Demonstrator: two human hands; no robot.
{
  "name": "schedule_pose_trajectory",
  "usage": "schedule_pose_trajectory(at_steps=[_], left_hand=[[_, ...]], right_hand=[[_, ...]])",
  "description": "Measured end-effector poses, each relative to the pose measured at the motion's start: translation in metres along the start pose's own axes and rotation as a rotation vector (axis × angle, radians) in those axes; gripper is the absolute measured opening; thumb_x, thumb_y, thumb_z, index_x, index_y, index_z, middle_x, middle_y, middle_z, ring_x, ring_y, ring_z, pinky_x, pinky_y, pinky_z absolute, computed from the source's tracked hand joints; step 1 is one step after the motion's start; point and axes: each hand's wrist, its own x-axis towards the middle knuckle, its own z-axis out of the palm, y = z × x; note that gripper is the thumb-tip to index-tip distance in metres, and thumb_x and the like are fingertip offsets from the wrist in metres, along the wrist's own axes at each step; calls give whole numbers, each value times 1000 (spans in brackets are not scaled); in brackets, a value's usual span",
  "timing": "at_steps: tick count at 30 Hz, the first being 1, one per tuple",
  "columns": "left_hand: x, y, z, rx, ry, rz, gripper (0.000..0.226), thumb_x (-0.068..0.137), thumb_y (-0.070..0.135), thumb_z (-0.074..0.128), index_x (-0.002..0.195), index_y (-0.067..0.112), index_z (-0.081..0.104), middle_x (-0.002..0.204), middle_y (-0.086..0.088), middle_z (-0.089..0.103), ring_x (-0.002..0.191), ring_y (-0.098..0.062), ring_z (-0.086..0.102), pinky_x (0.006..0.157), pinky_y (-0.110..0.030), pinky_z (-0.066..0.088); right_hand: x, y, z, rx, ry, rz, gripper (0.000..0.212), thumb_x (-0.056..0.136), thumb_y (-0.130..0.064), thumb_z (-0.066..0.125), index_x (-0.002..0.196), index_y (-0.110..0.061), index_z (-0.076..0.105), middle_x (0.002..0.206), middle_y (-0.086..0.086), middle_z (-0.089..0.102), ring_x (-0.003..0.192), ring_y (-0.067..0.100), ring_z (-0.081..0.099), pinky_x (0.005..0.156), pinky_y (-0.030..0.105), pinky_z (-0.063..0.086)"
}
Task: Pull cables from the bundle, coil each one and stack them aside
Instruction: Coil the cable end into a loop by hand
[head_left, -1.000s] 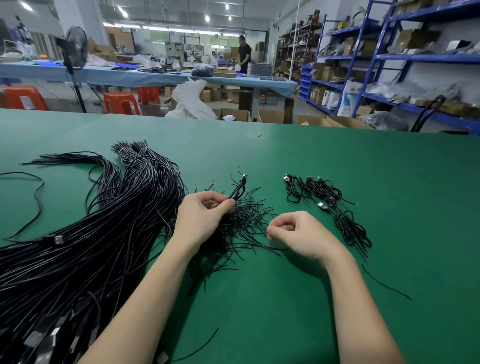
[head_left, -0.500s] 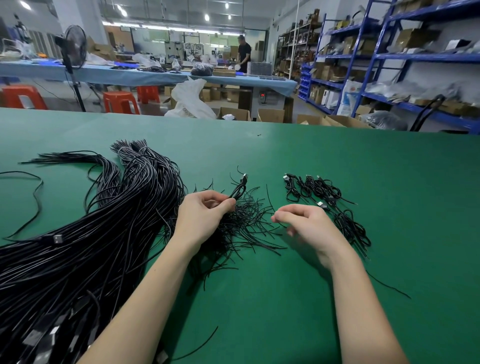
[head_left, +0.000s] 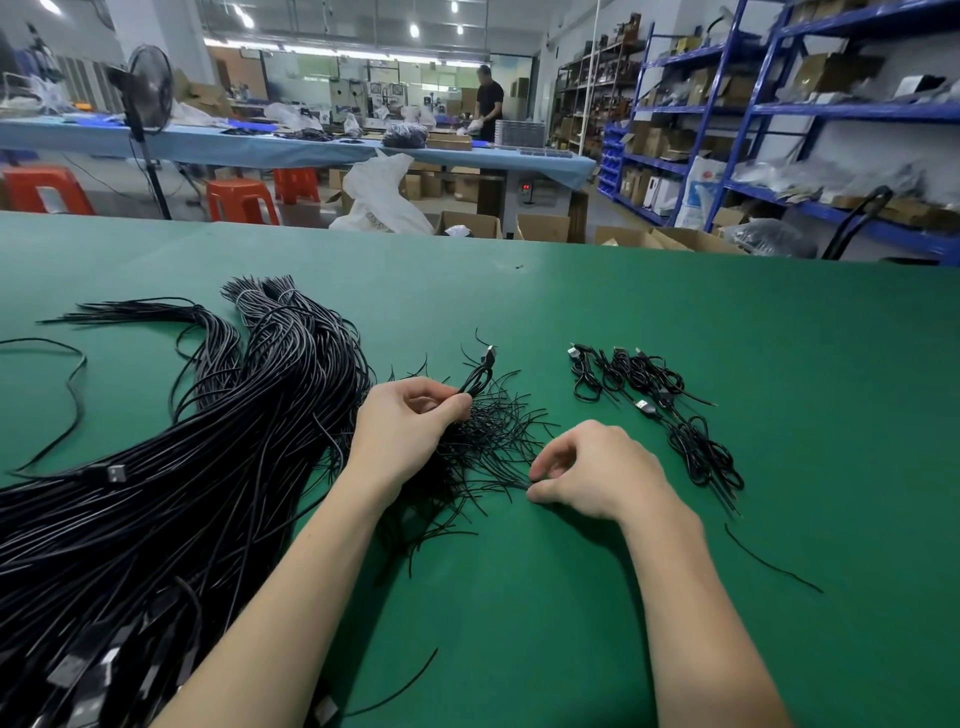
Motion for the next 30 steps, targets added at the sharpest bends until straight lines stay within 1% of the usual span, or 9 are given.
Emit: schedule_pose_trajectory(at_steps=[5,7,9,12,16,19,21,25,30], left_hand=[[0,0,0,-7,-10,-3,11,81,33,81,78,23,78,76,4,77,74,-6,65,73,-23,45],[-1,0,0,-8,-13,-7,11,82,33,81,79,23,78,76,4,77,77,-9,69,74,-22,45],[-1,1,1,-3,-15,-11,11,82,33,81,80,23,78,77,4,77,84,-14,71,76,-21,47],[-1,2,1,0,-11,-12,12,82,34,80,80,22,78,76,6,76,78,-9,68,75,-23,45],[-2,2,2,-12,-10,-11,12,83,33,81,80,22,78,75,7,76,74,-4,65,72,-21,43],[-3,3,3,-21,-3,-12,12,82,32,82,80,21,78,76,5,77,81,-10,69,75,-22,46],[-3,3,3,-25,-3,-12,12,82,32,82,79,21,78,76,5,77,81,-11,69,76,-23,46],[-4,5,5,-17,-6,-5,12,81,33,82,79,22,78,77,1,77,82,-18,70,77,-24,48],[-6,7,8,-13,-13,-8,14,81,33,83,82,21,78,83,-5,77,92,-24,71,88,-31,52]], right_hand=[[2,-5,-1,-133,-36,64,9,84,-38,76,85,-30,71,92,-11,71,90,15,66,74,28,48],[3,-8,2,-224,-68,48,7,89,-30,67,95,-26,68,96,-6,70,91,19,66,76,30,50],[3,-8,3,-264,-121,18,6,90,-25,59,93,-21,63,94,-4,68,89,20,65,78,31,52],[3,-1,-6,-48,-153,-30,15,91,-32,61,79,-23,63,85,-6,68,84,18,65,84,34,55],[1,7,-15,262,-104,-89,9,89,-35,71,84,-28,73,73,-13,65,70,7,60,67,24,46],[0,10,-10,449,-122,-96,10,88,-35,73,86,-26,75,70,-9,62,65,11,54,68,26,42],[1,10,-9,625,-100,-84,7,89,-29,76,88,-22,77,73,-11,72,65,5,61,69,21,46],[0,10,-6,957,-116,-94,8,90,-12,75,97,-7,76,72,-6,74,47,-7,54,44,8,41],[2,9,-3,1028,-111,-78,8,90,-13,74,97,-16,77,77,-6,78,48,-9,55,42,8,39]])
